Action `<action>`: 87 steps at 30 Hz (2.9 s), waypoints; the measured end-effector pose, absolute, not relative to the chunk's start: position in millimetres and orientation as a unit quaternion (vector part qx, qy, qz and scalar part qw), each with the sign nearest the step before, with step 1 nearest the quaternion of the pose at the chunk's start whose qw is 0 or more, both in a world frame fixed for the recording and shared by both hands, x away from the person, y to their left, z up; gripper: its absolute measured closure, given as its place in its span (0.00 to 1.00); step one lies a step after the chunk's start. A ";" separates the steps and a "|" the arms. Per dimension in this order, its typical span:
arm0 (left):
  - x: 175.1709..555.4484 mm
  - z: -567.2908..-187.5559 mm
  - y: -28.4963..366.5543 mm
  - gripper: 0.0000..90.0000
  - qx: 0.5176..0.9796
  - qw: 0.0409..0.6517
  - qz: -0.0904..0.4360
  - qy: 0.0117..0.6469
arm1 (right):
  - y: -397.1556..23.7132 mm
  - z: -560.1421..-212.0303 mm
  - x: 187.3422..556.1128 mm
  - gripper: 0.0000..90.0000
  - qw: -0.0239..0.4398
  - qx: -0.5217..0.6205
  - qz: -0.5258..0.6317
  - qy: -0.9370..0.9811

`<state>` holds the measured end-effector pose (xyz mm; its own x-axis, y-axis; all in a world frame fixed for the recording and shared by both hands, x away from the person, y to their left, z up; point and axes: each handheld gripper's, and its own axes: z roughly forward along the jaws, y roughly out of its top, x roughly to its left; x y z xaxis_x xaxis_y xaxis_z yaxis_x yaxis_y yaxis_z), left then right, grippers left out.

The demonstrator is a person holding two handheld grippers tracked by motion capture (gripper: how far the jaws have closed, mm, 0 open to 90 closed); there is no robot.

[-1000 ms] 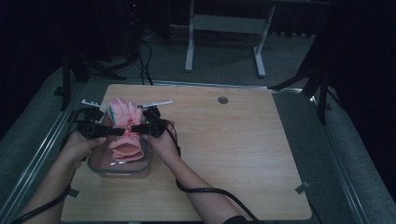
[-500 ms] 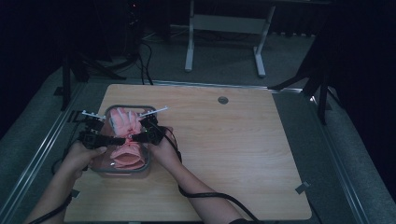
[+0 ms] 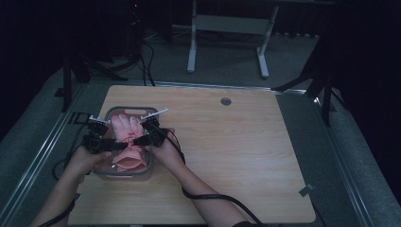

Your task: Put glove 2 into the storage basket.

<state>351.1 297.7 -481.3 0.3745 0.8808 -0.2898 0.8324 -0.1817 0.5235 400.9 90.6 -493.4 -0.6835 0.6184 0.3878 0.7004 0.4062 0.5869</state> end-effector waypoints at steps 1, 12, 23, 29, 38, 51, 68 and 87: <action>350.9 -480.8 297.4 0.46 0.769 0.311 0.045 0.557 | 91.3 -491.9 401.2 0.61 0.047 -0.391 -0.376 -0.839; 350.9 -473.7 294.0 0.35 0.756 0.328 0.091 0.559 | 77.9 -473.3 403.9 0.23 0.030 -0.335 -0.423 -0.842; 346.8 -462.1 291.8 0.07 0.739 0.377 0.129 0.544 | 54.4 -460.5 407.7 0.20 0.031 -0.324 -0.446 -0.834; 336.9 -446.0 280.7 0.03 0.740 0.403 0.153 0.515 | 41.5 -454.2 407.6 0.20 0.032 -0.322 -0.452 -0.831; 324.9 -433.1 255.7 0.03 0.746 0.431 0.152 0.484 | 19.1 -446.4 403.8 0.19 0.030 -0.312 -0.452 -0.835; 314.9 -425.8 204.4 0.03 0.770 0.459 0.132 0.423 | -22.4 -451.8 394.4 0.19 0.027 -0.310 -0.457 -0.833; 302.7 -432.3 143.5 0.03 0.799 0.475 0.098 0.356 | -65.6 -466.8 387.6 0.19 0.017 -0.323 -0.452 -0.831; 284.3 -449.2 91.2 0.03 0.831 0.471 0.069 0.287 | -108.9 -495.9 377.0 0.19 0.009 -0.322 -0.433 -0.842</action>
<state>284.3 91.2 -449.2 0.8259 0.5418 -0.1560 0.4124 -0.3918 0.8225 377.0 -108.9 -495.9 -0.7924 0.5348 0.2934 0.5496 0.4173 0.7238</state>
